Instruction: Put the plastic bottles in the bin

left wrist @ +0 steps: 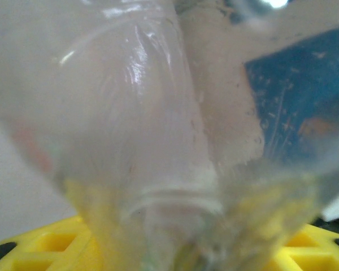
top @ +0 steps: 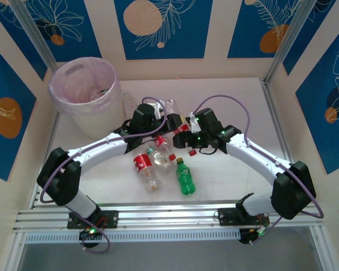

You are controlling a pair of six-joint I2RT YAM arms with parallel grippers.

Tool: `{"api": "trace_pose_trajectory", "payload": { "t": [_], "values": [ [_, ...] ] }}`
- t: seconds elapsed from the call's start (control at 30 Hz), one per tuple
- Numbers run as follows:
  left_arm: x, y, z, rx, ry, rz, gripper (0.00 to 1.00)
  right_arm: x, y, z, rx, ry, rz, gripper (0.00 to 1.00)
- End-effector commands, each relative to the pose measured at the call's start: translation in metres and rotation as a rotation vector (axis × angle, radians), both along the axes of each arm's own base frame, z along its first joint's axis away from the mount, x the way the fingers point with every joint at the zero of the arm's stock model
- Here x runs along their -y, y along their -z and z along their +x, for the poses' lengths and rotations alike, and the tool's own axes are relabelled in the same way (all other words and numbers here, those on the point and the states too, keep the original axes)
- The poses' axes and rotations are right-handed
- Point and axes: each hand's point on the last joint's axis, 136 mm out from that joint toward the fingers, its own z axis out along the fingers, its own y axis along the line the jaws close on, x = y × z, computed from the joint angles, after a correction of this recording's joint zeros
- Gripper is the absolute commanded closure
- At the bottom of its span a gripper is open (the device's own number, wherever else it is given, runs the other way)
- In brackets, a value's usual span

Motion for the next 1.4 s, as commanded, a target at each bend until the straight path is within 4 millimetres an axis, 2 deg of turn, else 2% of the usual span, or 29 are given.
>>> {"api": "trace_pose_trajectory", "payload": {
  "t": [0.0,0.27,0.37,0.47,0.53,0.67,0.77,0.83,0.93,1.03,1.13,1.23,1.37],
  "values": [
    [0.007,-0.007,0.002,0.021,0.006,-0.008,0.46,0.009,-0.017,-0.004,0.024,-0.01,0.018,0.19],
    [0.008,-0.008,0.005,0.033,0.006,0.005,0.55,0.036,-0.04,-0.013,0.053,-0.019,0.017,0.09],
    [0.007,-0.01,0.006,0.046,0.015,0.023,0.64,0.048,-0.052,-0.014,0.093,-0.003,0.027,0.02],
    [0.005,-0.019,0.01,0.08,0.025,0.059,0.77,0.067,-0.06,-0.012,0.128,0.061,0.018,0.01],
    [0.003,-0.033,0.013,0.122,0.033,0.084,0.83,0.081,-0.062,-0.01,0.139,0.112,0.014,0.01],
    [-0.007,-0.069,0.025,0.203,0.041,0.107,0.86,0.11,-0.055,-0.005,0.126,0.245,-0.006,0.01],
    [-0.026,-0.102,0.042,0.273,0.024,0.119,0.88,0.119,-0.048,-0.005,0.104,0.288,-0.007,0.01],
    [-0.046,-0.13,0.054,0.323,0.001,0.132,0.91,0.119,-0.045,-0.006,0.095,0.287,-0.005,0.01],
    [-0.086,-0.169,0.071,0.405,-0.058,0.202,0.97,0.119,-0.041,-0.008,0.08,0.288,-0.011,0.0],
    [-0.129,-0.212,0.081,0.485,-0.136,0.249,1.0,0.12,-0.038,-0.009,0.069,0.292,-0.017,0.0],
    [-0.174,-0.246,0.085,0.55,-0.222,0.306,1.0,0.12,-0.034,-0.009,0.057,0.294,-0.018,0.0],
    [-0.225,-0.266,0.087,0.582,-0.34,0.372,1.0,0.118,-0.032,-0.009,0.047,0.289,-0.015,0.0],
    [-0.298,-0.276,0.089,0.563,-0.518,0.402,1.0,0.116,-0.031,-0.006,0.046,0.282,-0.017,0.0]
  ]
}}
